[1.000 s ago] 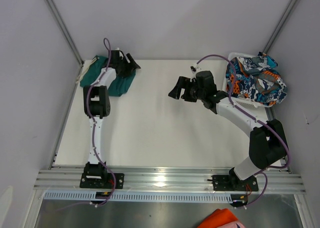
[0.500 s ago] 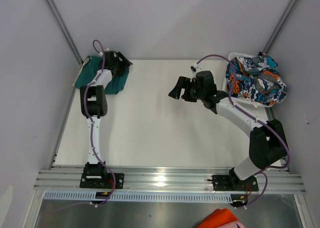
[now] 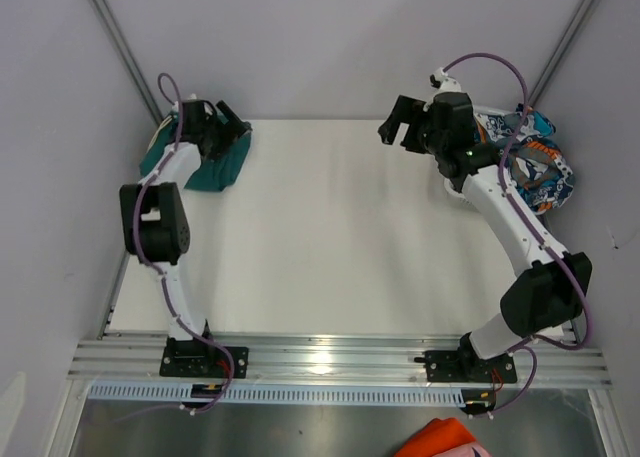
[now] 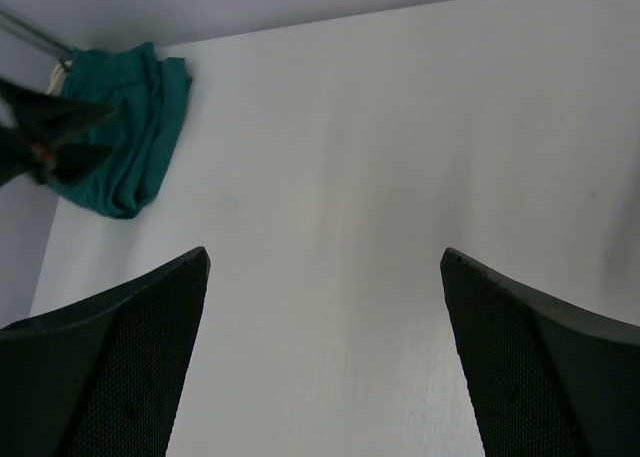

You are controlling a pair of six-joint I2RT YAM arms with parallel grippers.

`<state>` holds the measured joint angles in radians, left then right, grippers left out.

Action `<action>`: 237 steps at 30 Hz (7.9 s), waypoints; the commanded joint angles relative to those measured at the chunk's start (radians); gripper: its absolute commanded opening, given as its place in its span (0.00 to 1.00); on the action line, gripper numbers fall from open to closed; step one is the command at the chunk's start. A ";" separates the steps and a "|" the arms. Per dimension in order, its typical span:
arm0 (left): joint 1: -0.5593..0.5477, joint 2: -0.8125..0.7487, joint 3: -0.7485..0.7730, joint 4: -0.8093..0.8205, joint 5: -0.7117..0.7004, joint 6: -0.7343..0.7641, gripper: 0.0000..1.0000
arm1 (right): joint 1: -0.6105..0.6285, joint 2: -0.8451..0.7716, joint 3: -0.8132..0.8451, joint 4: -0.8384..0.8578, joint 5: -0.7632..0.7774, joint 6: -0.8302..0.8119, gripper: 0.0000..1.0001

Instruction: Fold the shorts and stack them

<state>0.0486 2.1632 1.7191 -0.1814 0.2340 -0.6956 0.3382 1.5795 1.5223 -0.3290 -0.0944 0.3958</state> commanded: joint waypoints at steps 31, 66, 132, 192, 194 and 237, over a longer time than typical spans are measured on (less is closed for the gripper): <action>-0.119 -1.188 -0.987 0.212 -0.285 0.105 0.99 | -0.275 0.408 0.254 -0.289 0.689 -0.144 0.77; -0.105 -1.378 -1.072 0.456 -0.257 -0.071 0.99 | -0.275 -0.116 0.699 -0.092 -0.315 0.159 0.00; -0.362 -1.746 -1.251 -0.202 -0.311 -0.035 0.99 | 0.995 0.066 -0.233 -0.197 0.620 0.192 0.71; -0.912 -1.287 -1.096 0.063 -0.187 -0.277 0.92 | 1.207 -0.243 -0.564 0.260 1.024 0.034 0.00; -0.914 -1.275 -1.101 0.077 -0.168 -0.278 0.90 | 1.208 -0.236 -0.559 0.262 1.022 0.029 0.00; -0.535 -1.379 -0.285 -0.523 -0.116 0.145 0.00 | 0.614 -0.563 -0.873 0.381 0.237 -0.038 0.81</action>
<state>-0.4950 0.7616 1.3590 -0.6998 0.0528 -0.5892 0.9627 0.9932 0.6548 -0.0677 0.2386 0.4515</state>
